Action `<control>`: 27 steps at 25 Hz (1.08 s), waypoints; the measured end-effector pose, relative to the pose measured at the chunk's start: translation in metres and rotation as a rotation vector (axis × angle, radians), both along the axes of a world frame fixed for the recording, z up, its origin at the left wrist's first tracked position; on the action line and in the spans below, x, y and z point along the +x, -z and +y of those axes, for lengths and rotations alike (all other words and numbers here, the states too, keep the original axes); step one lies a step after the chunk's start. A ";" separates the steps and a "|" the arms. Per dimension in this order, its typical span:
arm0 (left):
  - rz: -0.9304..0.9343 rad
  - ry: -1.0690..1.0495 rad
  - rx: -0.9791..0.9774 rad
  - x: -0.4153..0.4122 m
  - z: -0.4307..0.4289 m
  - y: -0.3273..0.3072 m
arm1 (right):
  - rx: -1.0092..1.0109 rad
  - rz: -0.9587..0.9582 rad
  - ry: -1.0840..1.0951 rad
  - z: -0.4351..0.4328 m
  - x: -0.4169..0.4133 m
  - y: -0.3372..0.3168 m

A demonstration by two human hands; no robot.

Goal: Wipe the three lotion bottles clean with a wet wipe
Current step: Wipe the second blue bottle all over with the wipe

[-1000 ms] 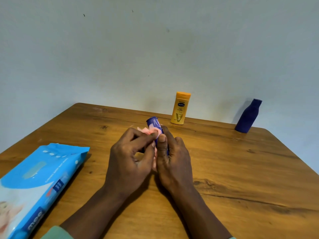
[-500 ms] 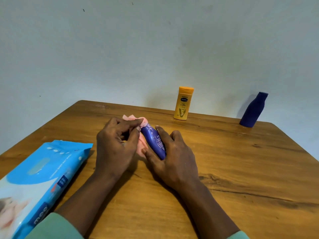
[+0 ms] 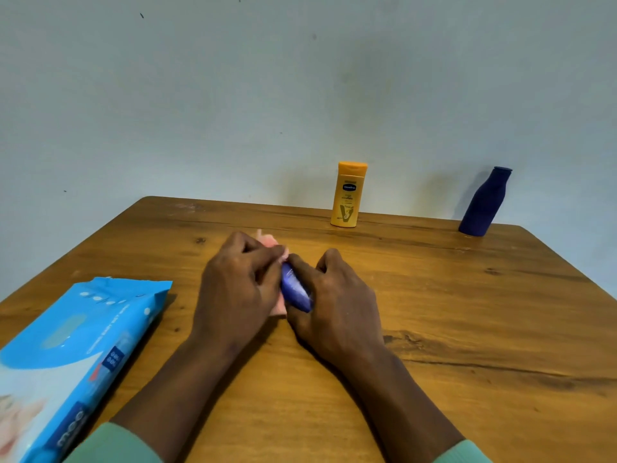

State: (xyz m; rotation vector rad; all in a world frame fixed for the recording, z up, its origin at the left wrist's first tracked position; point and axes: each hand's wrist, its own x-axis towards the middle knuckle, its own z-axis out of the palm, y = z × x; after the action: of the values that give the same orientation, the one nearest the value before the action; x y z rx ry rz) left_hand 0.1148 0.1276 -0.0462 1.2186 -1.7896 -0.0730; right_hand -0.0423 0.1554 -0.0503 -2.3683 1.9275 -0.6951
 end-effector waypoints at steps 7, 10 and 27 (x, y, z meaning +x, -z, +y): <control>0.015 -0.061 0.118 -0.014 0.017 0.003 | -0.101 0.072 0.047 0.001 0.008 0.006; 0.084 0.096 0.170 -0.018 0.029 0.011 | -0.108 0.016 0.101 -0.001 0.007 0.014; -0.041 0.040 0.173 -0.027 0.016 -0.002 | -0.208 0.086 0.117 -0.005 0.000 0.013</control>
State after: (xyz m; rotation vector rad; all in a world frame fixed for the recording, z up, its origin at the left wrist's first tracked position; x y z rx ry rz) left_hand 0.0875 0.1436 -0.0446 1.3142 -1.8750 -0.2318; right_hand -0.0427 0.1508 -0.0637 -2.4549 2.1421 -0.8536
